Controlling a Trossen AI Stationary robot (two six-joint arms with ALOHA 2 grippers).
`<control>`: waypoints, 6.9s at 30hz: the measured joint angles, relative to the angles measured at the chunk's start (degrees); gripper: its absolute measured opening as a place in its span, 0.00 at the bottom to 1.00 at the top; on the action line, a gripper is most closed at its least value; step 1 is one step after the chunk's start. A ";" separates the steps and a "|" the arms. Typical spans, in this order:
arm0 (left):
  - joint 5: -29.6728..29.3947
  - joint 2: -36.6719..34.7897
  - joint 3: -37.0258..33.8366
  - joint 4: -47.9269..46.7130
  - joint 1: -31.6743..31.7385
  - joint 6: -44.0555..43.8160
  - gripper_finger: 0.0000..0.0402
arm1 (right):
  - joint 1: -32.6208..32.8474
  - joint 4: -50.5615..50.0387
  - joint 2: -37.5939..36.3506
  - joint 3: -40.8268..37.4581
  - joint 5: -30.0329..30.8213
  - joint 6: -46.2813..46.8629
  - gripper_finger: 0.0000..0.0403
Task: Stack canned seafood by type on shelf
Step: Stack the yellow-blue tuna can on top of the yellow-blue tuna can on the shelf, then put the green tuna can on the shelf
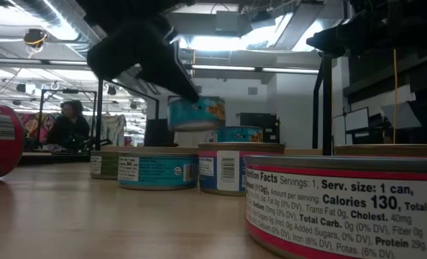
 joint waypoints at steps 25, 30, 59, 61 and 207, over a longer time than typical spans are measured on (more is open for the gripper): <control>8.03 -3.81 0.00 12.59 12.20 18.31 0.00 | -0.01 -0.01 0.00 0.00 0.01 0.00 0.42; 11.05 -3.49 0.00 14.20 13.90 18.45 0.00 | 0.01 -0.02 0.00 0.00 -0.01 0.00 0.42; 13.35 2.61 0.00 16.82 15.24 19.88 0.01 | 0.01 0.00 0.00 0.00 -0.01 -0.02 0.42; 13.33 2.61 0.00 16.20 15.24 19.75 0.03 | 0.01 0.00 0.00 0.00 -0.01 -0.01 0.42; 7.87 -2.13 -11.13 -10.87 -1.88 -23.36 0.00 | -0.01 -1.92 0.00 0.00 -0.19 0.43 0.42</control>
